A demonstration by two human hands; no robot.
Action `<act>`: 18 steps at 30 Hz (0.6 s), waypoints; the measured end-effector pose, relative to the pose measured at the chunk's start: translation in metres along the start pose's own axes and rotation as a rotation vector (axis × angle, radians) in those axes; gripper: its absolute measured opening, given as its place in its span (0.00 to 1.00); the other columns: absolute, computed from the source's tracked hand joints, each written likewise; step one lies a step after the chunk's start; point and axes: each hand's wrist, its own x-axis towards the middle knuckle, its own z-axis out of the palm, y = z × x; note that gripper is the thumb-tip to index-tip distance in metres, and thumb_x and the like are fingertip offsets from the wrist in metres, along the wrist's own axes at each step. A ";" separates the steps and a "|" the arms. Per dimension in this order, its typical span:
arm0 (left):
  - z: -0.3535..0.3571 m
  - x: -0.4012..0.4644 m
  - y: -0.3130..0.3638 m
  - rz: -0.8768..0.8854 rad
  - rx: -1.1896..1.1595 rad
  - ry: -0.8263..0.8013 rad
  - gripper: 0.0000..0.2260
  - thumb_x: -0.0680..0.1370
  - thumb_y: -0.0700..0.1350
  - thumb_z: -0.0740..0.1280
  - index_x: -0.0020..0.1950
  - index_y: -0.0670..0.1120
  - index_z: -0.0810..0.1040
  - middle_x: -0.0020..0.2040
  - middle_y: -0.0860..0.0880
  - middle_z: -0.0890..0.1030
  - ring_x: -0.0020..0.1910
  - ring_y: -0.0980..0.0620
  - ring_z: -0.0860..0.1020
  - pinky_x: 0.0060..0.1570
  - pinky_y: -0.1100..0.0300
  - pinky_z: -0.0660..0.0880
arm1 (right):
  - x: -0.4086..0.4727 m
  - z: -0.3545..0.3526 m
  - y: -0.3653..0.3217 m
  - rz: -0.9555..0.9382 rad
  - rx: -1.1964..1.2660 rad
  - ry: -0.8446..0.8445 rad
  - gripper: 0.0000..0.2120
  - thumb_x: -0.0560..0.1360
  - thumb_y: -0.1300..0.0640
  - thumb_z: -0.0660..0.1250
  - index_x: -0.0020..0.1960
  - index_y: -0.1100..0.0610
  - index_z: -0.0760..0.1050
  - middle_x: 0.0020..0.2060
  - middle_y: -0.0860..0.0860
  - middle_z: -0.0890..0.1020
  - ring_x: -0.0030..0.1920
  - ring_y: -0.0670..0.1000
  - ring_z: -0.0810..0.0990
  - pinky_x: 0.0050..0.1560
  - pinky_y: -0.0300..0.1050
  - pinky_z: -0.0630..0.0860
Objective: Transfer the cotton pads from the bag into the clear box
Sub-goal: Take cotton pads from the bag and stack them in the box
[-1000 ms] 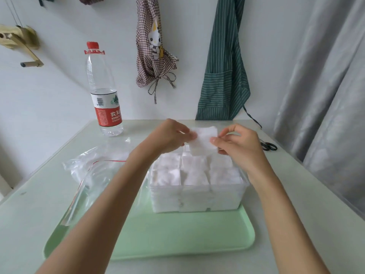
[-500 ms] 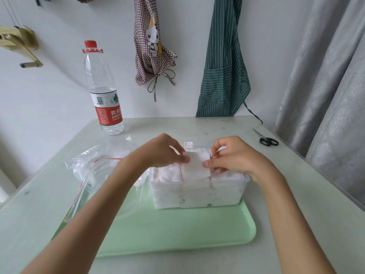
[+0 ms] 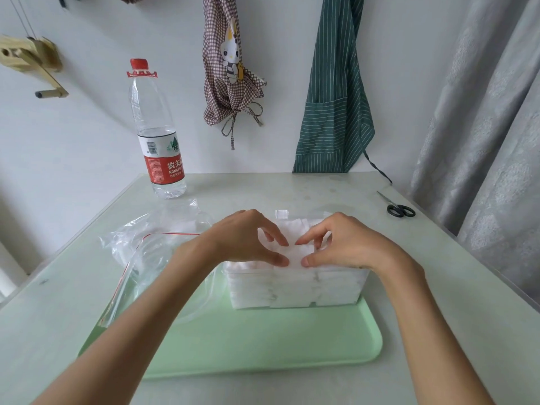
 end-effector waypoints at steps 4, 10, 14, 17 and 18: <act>0.008 0.005 0.000 -0.014 0.107 0.013 0.14 0.66 0.58 0.75 0.50 0.60 0.81 0.42 0.61 0.75 0.47 0.56 0.73 0.48 0.61 0.71 | 0.004 0.009 0.001 0.010 -0.069 -0.039 0.17 0.67 0.49 0.75 0.56 0.44 0.80 0.42 0.44 0.78 0.46 0.47 0.78 0.51 0.41 0.74; 0.002 0.000 0.003 0.044 -0.019 0.145 0.11 0.65 0.57 0.76 0.43 0.60 0.79 0.45 0.62 0.80 0.45 0.60 0.75 0.45 0.61 0.72 | 0.002 -0.001 -0.001 -0.135 -0.020 0.151 0.12 0.65 0.52 0.77 0.45 0.40 0.80 0.44 0.44 0.75 0.40 0.43 0.72 0.47 0.44 0.73; 0.008 -0.006 0.002 0.018 0.077 0.214 0.06 0.67 0.58 0.74 0.40 0.60 0.82 0.39 0.62 0.78 0.39 0.61 0.72 0.35 0.67 0.66 | 0.003 0.000 0.001 -0.150 -0.075 0.109 0.09 0.66 0.52 0.76 0.41 0.40 0.81 0.42 0.45 0.74 0.41 0.42 0.71 0.46 0.42 0.72; 0.018 -0.005 0.001 -0.012 0.125 0.219 0.08 0.68 0.58 0.73 0.45 0.59 0.84 0.41 0.59 0.78 0.43 0.59 0.73 0.37 0.64 0.67 | 0.005 0.008 0.006 -0.080 -0.069 -0.057 0.07 0.68 0.52 0.75 0.43 0.41 0.81 0.40 0.45 0.74 0.38 0.42 0.72 0.39 0.35 0.68; 0.021 -0.004 0.000 -0.013 0.141 0.224 0.09 0.69 0.58 0.73 0.47 0.59 0.83 0.42 0.58 0.79 0.46 0.57 0.74 0.40 0.63 0.67 | 0.007 0.010 0.007 -0.075 -0.072 -0.069 0.07 0.69 0.52 0.74 0.43 0.41 0.81 0.39 0.45 0.74 0.38 0.42 0.72 0.39 0.34 0.68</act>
